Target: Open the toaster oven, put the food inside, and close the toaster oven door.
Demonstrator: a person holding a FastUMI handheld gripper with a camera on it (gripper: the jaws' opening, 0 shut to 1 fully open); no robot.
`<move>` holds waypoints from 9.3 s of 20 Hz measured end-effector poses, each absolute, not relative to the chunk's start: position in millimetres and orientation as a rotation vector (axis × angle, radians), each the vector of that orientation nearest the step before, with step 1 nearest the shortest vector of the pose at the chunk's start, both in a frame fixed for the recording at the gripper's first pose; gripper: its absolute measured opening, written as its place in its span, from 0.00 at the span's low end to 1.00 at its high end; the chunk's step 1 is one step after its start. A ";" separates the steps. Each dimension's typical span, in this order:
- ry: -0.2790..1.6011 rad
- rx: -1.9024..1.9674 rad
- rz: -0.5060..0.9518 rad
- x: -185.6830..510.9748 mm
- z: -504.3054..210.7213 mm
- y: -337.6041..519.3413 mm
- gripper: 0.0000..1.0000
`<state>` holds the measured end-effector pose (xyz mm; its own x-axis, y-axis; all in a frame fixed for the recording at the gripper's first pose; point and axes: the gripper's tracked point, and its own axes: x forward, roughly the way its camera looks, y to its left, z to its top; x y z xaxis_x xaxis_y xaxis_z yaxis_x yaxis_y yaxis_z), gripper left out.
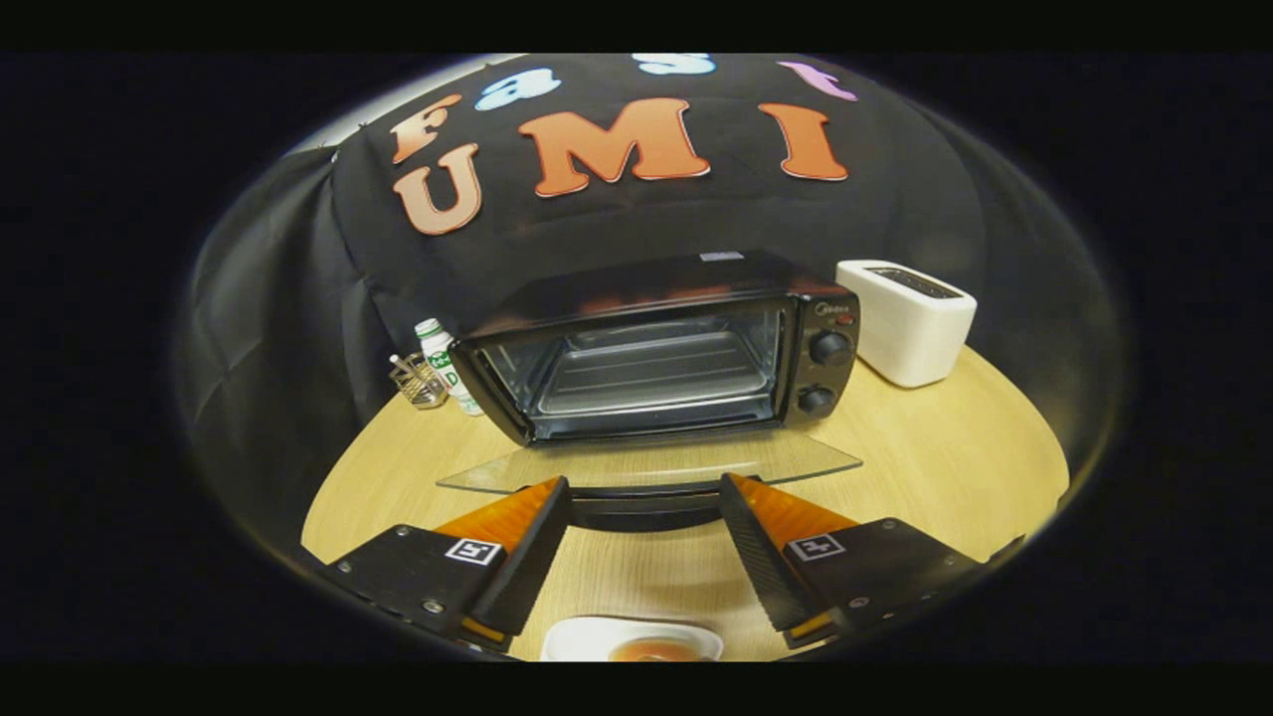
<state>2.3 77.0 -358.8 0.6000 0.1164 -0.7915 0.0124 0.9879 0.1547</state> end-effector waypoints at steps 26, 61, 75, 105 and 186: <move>1.112 0.301 0.103 -50.6 -394.5 70.5 0.85; 1.087 -0.088 0.409 -200.7 -413.5 80.3 0.70; 0.932 0.434 0.332 -96.3 -343.9 118.5 0.33; 0.779 0.954 -0.215 158.8 -411.9 80.3 0.42; 0.307 -0.037 0.055 52.5 -179.4 59.4 0.97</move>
<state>52.5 59.4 -179.4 0.9517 0.0482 -0.3031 -0.0595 0.9978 -0.0280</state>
